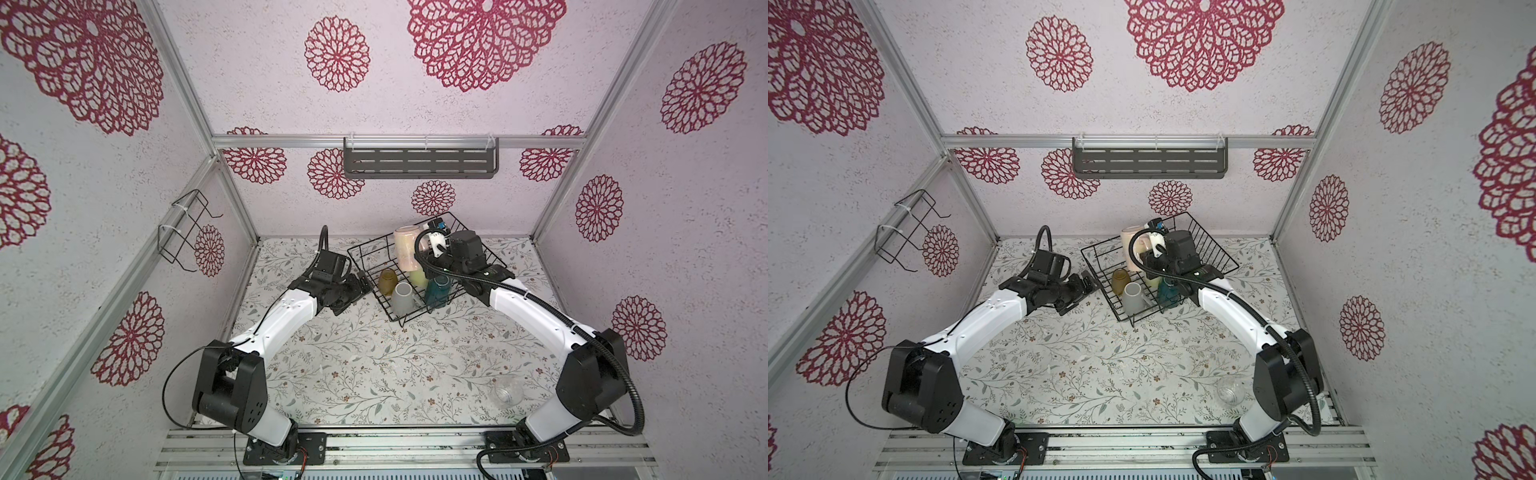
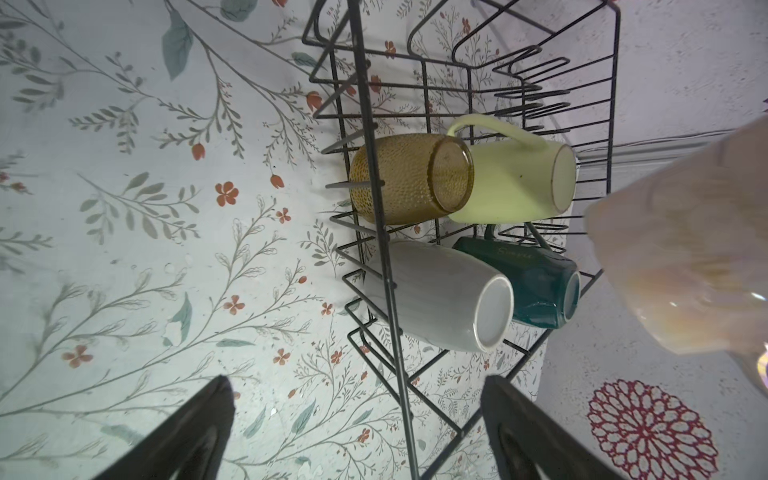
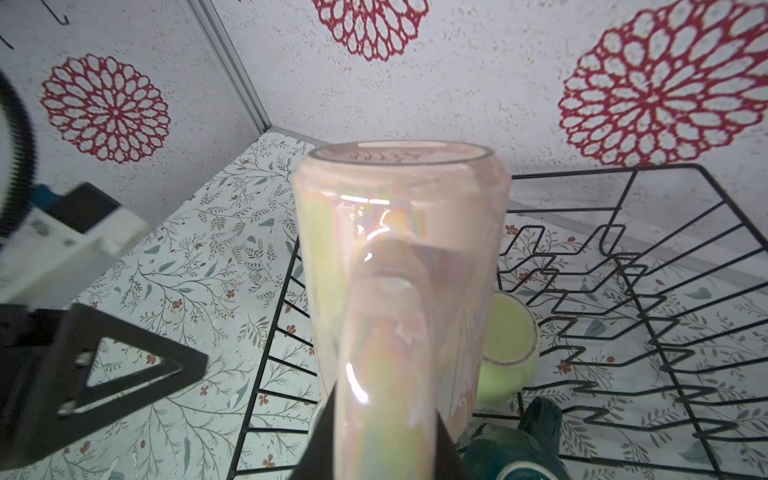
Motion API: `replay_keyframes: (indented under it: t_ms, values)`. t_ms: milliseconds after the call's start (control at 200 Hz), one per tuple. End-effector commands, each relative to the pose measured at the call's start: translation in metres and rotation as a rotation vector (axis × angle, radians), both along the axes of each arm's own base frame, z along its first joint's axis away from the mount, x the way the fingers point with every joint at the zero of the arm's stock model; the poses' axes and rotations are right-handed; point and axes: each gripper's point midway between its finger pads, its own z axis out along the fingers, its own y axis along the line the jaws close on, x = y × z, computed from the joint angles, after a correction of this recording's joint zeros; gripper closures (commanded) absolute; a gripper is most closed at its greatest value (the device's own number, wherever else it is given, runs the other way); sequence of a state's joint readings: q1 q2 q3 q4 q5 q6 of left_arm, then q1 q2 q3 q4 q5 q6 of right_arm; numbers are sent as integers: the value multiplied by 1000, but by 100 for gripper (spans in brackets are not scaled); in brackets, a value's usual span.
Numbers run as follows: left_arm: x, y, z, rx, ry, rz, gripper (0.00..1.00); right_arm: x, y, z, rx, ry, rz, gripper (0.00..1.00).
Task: Load the cups into the dish rack
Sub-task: 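Carry the pink mug over the rack with the right gripper while left withdraws, then move the pink mug above the rack with right gripper while left reaches toward it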
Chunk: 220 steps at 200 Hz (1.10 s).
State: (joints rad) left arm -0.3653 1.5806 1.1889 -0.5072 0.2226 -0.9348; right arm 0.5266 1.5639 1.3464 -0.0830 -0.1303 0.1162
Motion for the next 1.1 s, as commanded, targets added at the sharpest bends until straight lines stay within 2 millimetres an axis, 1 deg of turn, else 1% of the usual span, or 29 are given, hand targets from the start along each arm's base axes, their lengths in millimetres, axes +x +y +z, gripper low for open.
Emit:
replay_keyframes:
  t_ms: [0, 125, 255, 325, 365, 395, 435, 490, 596, 681, 791, 856, 966, 1096]
  values:
    - [21, -10, 1, 12, -36, 18, 6, -15, -15, 122, 174, -316, -31, 100]
    - [30, -13, -16, 38, -3, 24, 16, -21, -23, 125, 174, -323, -53, 100]
    - [41, -11, -28, 84, 4, 32, 19, -31, -31, 126, 180, -314, -67, 100]
    - [46, -13, -35, 102, 11, 13, 22, -37, -35, 128, 194, -319, -72, 100]
    - [48, -14, -40, 111, 18, -1, 29, -39, -37, 128, 196, -320, -74, 100]
    - [48, -16, -44, 112, 26, -13, 40, -41, -38, 129, 198, -323, -77, 100]
    - [46, -17, -50, 116, 37, -32, 49, -42, -40, 130, 195, -327, -81, 100]
    - [41, -17, -57, 128, 59, -60, 59, -43, -42, 130, 188, -329, -86, 100]
    - [31, -14, -65, 151, 78, -93, 70, -45, -45, 130, 190, -328, -93, 100]
    - [21, -9, -66, 170, 85, -118, 74, -48, -44, 130, 204, -326, -86, 100]
    - [8, -2, -64, 194, 93, -151, 85, -49, -42, 127, 206, -314, -78, 100]
    - [-1, 0, -63, 192, 96, -167, 85, -50, -41, 127, 209, -309, -71, 100]
    - [-17, 10, -64, 229, 114, -183, 86, -52, -38, 127, 214, -306, -50, 100]
    - [-40, 17, -66, 233, 136, -206, 86, -57, -27, 126, 219, -308, 17, 100]
